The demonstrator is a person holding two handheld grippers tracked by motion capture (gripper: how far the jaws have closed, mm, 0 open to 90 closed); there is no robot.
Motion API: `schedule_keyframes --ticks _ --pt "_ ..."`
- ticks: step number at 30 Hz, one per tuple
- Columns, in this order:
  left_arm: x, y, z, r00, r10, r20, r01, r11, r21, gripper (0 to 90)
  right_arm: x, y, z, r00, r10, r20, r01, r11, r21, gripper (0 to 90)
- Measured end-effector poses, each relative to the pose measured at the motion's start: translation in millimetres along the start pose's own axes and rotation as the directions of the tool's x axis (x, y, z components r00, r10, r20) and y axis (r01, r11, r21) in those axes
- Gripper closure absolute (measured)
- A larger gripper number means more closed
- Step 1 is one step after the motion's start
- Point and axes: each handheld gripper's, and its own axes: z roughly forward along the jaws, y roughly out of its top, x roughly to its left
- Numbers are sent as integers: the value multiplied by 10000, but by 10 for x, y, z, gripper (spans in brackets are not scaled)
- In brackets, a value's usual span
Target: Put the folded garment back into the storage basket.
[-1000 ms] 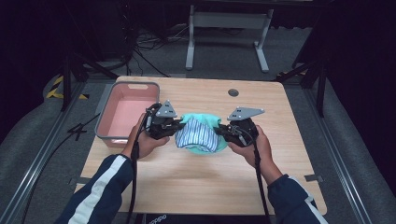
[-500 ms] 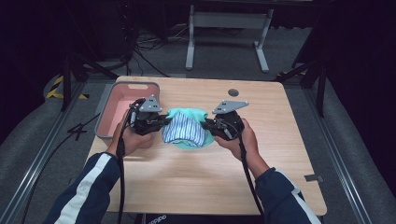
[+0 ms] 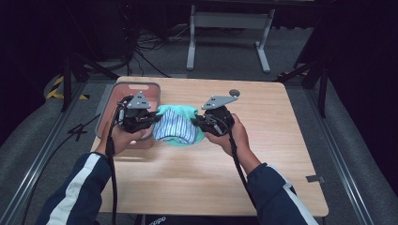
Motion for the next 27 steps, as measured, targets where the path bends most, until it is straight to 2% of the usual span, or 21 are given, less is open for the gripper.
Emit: schedule_keyframes --ticks 12,27 --pt "113 -91 -162 9986 -319 -428 321 9995 35 833 89 164 157 9993 -196 -316 193 9998 -94 830" --pt "279 -213 -393 9902 -830 -1127 834 9965 -12 833 191 425 371 9953 -500 -828 476 9984 -308 830"
